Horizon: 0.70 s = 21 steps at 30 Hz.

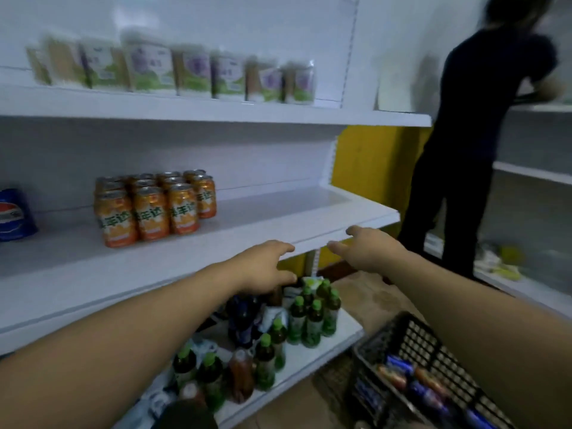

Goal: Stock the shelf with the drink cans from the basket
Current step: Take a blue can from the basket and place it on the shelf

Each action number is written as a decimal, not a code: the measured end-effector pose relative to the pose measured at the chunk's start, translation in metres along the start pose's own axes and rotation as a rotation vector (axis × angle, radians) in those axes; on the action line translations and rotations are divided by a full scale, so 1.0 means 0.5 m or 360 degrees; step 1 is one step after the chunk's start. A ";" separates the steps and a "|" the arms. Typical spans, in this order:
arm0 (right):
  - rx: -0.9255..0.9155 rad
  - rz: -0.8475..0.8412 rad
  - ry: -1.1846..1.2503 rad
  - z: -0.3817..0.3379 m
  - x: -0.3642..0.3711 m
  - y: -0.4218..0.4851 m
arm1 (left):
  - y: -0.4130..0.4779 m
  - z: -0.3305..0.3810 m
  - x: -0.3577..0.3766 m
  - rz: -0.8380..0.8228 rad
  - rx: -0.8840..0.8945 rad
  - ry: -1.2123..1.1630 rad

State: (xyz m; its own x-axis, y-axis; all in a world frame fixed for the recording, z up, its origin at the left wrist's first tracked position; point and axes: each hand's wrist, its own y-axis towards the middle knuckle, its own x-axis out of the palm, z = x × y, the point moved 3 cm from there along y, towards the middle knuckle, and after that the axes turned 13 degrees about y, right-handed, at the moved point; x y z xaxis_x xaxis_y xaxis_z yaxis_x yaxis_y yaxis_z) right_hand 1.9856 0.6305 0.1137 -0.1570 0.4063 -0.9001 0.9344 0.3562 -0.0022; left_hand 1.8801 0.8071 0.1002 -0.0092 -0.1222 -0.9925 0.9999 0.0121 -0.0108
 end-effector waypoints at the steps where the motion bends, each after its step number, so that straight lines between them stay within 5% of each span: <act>1: 0.0086 0.0074 -0.0020 0.041 -0.017 -0.021 | 0.013 0.046 0.009 -0.0023 0.0095 0.0027; 11: 0.0698 0.0268 0.0034 0.351 -0.085 -0.219 | 0.090 0.339 0.152 -0.0265 0.0908 0.0389; 21: 0.1197 0.0233 0.0167 0.579 0.010 -0.238 | 0.228 0.453 0.370 -0.0609 0.1141 0.0389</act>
State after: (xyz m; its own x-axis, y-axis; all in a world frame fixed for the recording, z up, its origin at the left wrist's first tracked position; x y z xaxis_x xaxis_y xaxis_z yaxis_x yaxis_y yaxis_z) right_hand 1.9663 0.3467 -0.0168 -0.0094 0.4965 -0.8680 0.9080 -0.3594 -0.2154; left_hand 1.9953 0.5613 -0.0571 -0.2687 0.2289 -0.9356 0.6932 -0.6285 -0.3528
